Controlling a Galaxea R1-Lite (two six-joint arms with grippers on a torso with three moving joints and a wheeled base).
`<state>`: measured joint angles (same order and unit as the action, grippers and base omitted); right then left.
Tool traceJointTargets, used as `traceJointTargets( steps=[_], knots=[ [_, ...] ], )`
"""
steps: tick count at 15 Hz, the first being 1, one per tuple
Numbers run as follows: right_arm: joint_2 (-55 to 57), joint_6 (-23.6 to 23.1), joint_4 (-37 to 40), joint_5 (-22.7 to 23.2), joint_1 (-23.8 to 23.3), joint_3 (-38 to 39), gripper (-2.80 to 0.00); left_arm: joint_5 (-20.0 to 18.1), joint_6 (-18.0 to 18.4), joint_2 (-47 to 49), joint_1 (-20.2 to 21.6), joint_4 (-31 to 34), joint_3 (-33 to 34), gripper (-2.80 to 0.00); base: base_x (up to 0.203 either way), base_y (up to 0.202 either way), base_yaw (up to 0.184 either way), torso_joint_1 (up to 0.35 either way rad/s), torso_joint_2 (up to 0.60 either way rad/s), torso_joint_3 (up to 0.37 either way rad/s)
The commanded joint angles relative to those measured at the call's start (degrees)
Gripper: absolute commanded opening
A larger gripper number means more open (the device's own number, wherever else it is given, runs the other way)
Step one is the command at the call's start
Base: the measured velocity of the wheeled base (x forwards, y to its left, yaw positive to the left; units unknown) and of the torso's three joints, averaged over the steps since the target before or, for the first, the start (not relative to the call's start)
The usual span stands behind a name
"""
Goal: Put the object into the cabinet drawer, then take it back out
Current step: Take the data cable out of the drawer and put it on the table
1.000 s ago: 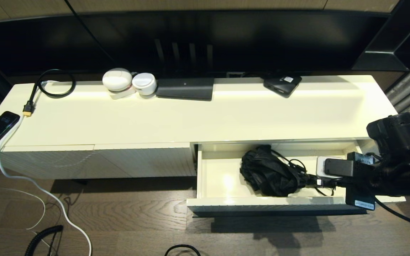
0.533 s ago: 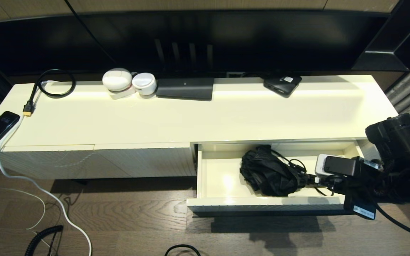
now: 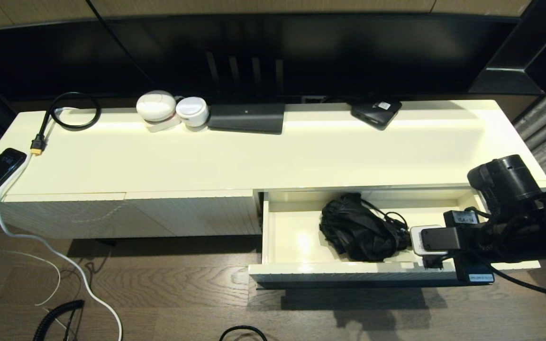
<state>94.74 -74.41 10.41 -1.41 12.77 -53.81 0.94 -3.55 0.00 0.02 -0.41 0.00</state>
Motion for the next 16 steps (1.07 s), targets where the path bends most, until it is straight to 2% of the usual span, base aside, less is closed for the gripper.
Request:
traceJointTargets(
  steps=[1,5,8,16],
  knots=[
    [4.78,-3.13,0.07,0.63,-0.84,-2.76,0.0,0.03,-0.06,0.0,-0.02,-0.02,0.0,-2.8,0.0,0.0,0.0,0.0,0.0,0.0],
    [8.34,-4.32,-0.03,0.94,-1.17,-5.85,0.0,0.03,-0.06,0.0,0.06,-0.03,0.0,-2.8,0.0,0.0,0.0,0.0,0.0,0.0],
    [7.45,-6.55,-0.62,1.41,-1.15,-5.69,0.0,0.03,-0.06,0.03,0.05,-0.02,0.0,-2.8,0.0,0.0,0.0,0.0,0.0,0.0],
    [5.86,-8.32,-0.65,0.88,-2.49,-4.5,0.0,0.03,-0.06,0.0,-0.01,-0.02,0.0,-2.8,0.0,0.0,0.0,0.0,0.0,0.0]
  ],
)
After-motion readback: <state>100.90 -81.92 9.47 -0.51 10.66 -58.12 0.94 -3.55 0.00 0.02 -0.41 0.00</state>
